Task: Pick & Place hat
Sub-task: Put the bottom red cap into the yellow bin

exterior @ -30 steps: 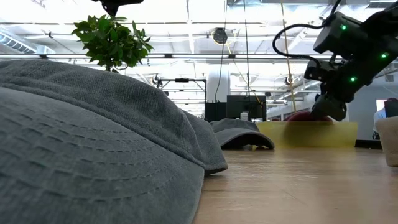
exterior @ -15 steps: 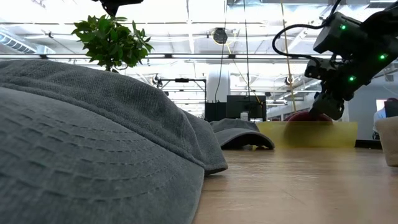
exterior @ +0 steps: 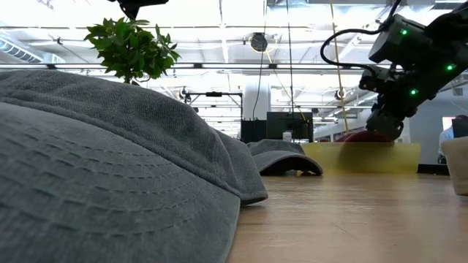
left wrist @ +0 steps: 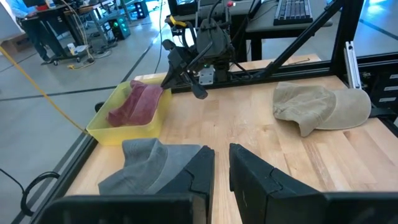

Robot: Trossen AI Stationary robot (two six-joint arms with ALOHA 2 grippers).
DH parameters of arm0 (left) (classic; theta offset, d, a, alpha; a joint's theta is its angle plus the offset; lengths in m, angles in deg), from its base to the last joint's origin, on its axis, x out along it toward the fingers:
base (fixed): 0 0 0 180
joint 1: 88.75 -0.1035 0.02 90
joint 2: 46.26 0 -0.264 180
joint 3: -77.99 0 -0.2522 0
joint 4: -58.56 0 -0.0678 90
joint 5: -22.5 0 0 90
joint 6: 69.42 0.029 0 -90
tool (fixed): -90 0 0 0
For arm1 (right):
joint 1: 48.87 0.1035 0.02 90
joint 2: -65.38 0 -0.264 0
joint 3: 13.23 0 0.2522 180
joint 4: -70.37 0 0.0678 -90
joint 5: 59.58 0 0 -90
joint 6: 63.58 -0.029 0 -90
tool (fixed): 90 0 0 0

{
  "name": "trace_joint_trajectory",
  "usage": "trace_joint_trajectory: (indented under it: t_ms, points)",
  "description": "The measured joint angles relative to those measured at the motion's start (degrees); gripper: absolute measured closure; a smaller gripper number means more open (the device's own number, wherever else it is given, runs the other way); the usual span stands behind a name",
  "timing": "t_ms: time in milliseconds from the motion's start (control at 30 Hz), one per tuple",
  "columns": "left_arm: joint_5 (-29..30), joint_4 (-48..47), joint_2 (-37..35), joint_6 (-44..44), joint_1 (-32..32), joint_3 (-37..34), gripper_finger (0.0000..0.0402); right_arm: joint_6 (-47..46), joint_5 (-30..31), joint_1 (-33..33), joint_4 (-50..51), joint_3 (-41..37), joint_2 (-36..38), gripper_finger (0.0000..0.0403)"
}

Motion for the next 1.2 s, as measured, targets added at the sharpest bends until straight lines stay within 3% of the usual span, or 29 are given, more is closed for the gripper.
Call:
trace_joint_trajectory:
  t_ms: [300,633,900,1200]
  points:
    - [-0.02,-0.09,0.0,0.0,0.0,0.0,0.0346,-0.05,0.0,0.0,-0.04,0.0,-0.02,0.0394]
    - [-0.02,-0.13,0.0,-0.22,0.0,0.02,0.0346,1.7,-10.91,0.07,-1.55,0.04,0.0,0.0298]
    - [-0.02,-0.13,0.01,-0.29,0.0,0.02,0.0346,3.0,-0.09,-0.08,-1.14,-0.18,0.0,0.0254]
    - [-0.02,-0.35,0.0,-0.15,0.0,0.02,0.0346,3.18,-1.44,-1.73,-2.04,-0.73,-0.02,0.0265]
